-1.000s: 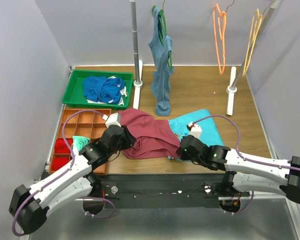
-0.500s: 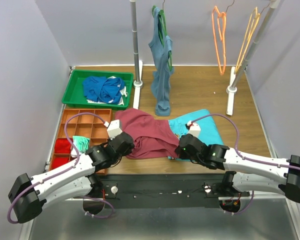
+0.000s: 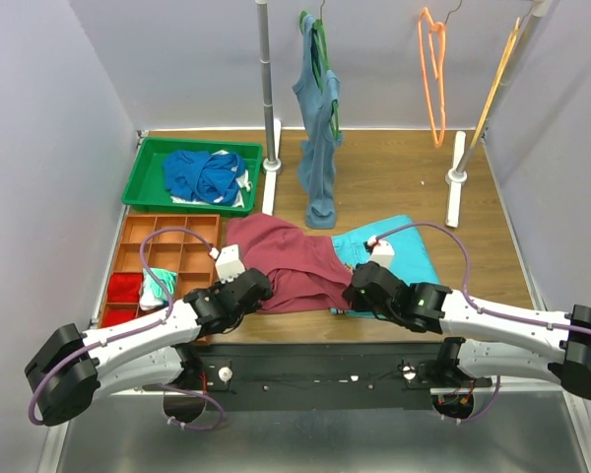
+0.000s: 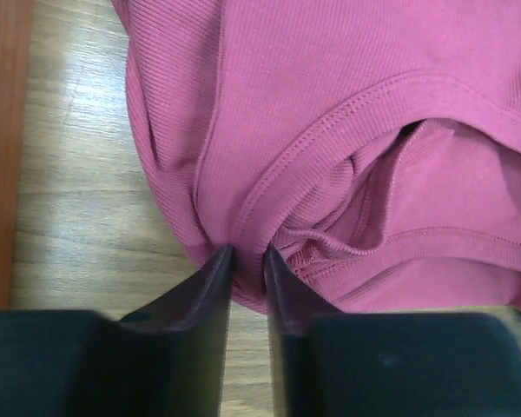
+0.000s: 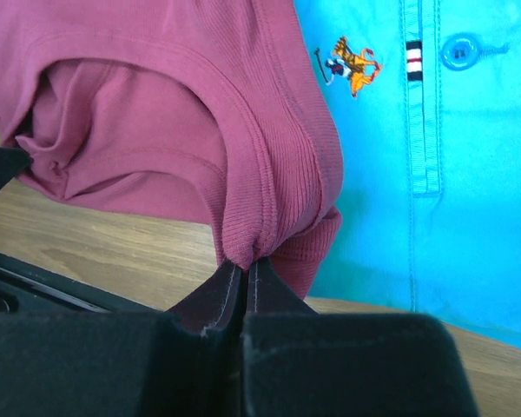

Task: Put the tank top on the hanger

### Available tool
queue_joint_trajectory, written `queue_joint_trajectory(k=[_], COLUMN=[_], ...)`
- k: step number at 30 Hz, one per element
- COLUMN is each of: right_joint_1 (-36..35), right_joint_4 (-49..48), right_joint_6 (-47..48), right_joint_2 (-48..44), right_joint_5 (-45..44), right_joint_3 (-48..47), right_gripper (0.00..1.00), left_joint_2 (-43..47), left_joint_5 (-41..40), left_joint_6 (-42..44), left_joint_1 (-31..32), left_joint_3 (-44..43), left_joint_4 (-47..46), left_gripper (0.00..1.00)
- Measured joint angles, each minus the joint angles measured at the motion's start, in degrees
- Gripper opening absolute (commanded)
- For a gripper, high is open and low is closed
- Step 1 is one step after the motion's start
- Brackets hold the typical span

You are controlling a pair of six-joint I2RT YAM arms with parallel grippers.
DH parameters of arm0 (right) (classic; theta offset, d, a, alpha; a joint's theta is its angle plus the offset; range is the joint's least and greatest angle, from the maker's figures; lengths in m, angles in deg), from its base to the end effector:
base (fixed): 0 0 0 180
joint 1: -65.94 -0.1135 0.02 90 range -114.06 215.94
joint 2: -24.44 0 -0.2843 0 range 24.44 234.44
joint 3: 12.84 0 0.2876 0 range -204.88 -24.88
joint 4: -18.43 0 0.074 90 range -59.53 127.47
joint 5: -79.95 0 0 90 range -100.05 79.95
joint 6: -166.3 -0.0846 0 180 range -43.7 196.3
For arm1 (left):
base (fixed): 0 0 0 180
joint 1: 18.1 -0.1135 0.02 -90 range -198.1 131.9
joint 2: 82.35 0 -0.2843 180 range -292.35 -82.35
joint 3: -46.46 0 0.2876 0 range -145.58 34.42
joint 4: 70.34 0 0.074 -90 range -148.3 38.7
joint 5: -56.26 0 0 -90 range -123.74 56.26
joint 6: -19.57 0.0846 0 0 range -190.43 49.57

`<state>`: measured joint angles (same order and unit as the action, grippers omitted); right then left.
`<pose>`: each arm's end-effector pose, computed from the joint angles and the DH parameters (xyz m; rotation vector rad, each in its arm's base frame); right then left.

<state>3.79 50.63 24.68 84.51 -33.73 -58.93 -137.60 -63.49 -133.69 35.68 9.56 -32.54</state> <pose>0.1525 0.2159 0.1811 -0.0183 2.3502 0.5207 0.1598 -0.1471 0.1341 -0.3896 2.3636 -0.2885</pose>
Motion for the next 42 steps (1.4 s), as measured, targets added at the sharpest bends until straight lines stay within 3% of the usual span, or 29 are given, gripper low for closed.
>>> queue_joint_trajectory(k=[2, 8, 17, 26, 27, 32, 37, 42], right_joint_1=[0.0, 0.0, 0.0, 0.0, 0.0, 0.0, 0.0, 0.0], right_joint_4=[0.1, 2.7, 7.8, 3.2, 2.2, 0.5, 0.3, 1.0], right_joint_6=[0.2, 2.6, 12.3, 32.4, 34.3, 39.6, 39.3, 32.1], right_joint_2=[0.2, 1.3, 5.5, 13.9, 15.2, 18.5, 16.9, 10.2], right_joint_5=[0.0, -2.2, -15.5, -25.9, -26.4, -26.7, -26.5, -23.5], right_joint_3=[-0.7, -8.5, -32.0, -58.8, -62.1, -72.9, -69.4, -49.4], right_gripper=[0.08, 0.03, 0.01, 0.01, 0.01, 0.01, 0.03, 0.13], left_joint_2=[0.2, 5.7, 5.8, -3.6, -6.2, -13.0, -13.2, -5.9], left_joint_5=[-0.6, -3.3, -9.8, -10.3, -9.9, -7.3, -4.5, 2.0], left_joint_6=[-0.3, 2.9, 19.3, 38.7, 41.0, 46.1, 47.1, 42.8], left_joint_1=[0.0, 0.1, -0.5, -5.5, -6.2, -6.8, -7.1, -7.5], left_joint_3=[0.3, -3.7, -36.1, -64.6, -71.1, -88.9, -90.9, -70.4], left_joint_4=[-0.3, 3.1, 11.7, 16.2, 17.3, 17.3, 18.8, 17.2], left_gripper=[0.0, 0.0, 0.0, 0.0, 0.0, 0.0, 0.0, 0.0])
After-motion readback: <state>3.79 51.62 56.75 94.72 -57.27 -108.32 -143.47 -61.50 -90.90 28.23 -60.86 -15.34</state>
